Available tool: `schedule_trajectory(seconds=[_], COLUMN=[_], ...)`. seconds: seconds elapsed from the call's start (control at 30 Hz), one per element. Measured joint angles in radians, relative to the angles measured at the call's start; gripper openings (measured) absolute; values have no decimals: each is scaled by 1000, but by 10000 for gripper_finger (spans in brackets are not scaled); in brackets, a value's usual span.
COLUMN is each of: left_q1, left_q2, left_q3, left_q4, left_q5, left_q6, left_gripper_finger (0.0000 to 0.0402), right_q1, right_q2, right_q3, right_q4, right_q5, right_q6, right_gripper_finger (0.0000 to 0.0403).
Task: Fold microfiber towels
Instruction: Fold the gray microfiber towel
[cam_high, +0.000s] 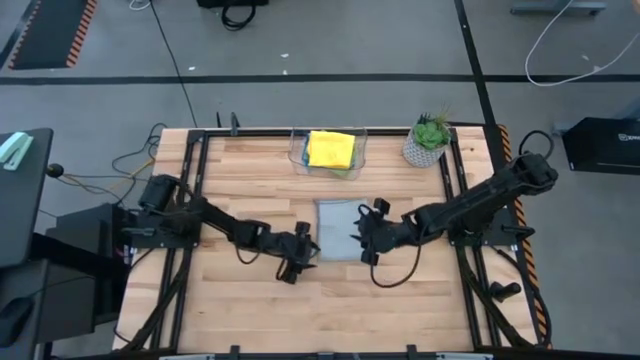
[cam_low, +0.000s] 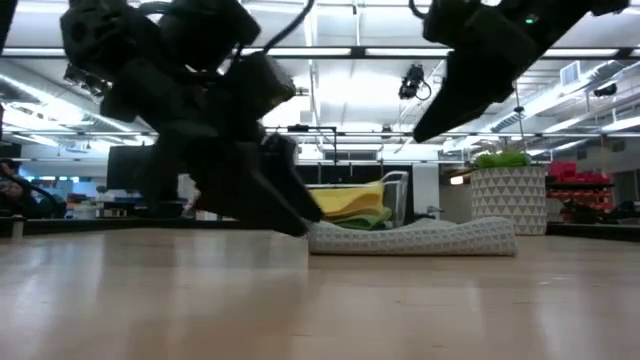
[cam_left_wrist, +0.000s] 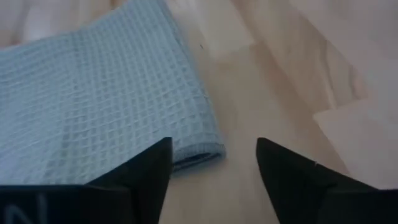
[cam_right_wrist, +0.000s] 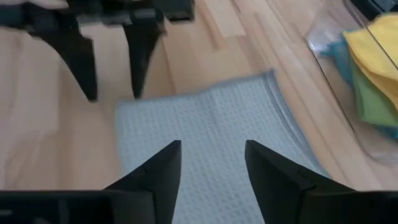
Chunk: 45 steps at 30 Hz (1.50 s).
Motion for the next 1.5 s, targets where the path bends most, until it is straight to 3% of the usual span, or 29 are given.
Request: schedule_trajectory(seconds=[0.13,0.23,0.43,0.53,0.6,0.8,0.97,1.23,1.5], left_q1=[-1,-1,-2,-3,2,15,25,24,24], left_q2=[58,95,123,116,113,72,30,14,14], left_q3=[58,97,126,124,124,123,121,120,121], left_q4=[-52,-78,-89,-97,-99,-101,-115,-107,-92], left_q5=[-22,-32,-31,-61,-81,-79,-75,-50,-50], left_q6=[8,22,54,65,70,19,-44,-86,-99], left_gripper_finger=[255,232,118,44,17,21,13,13,15], right_q1=[37,53,84,104,118,158,164,166,167], right_q2=[7,5,2,24,47,166,302,437,495], right_q3=[-1,0,2,2,5,65,164,289,308], right_q4=[-12,-8,-11,3,16,8,-102,-185,-235], right_q5=[32,41,38,-3,-20,-25,23,89,101], right_q6=[33,36,21,9,10,-2,-4,3,77], right_gripper_finger=[201,205,209,223,237,274,275,236,184])
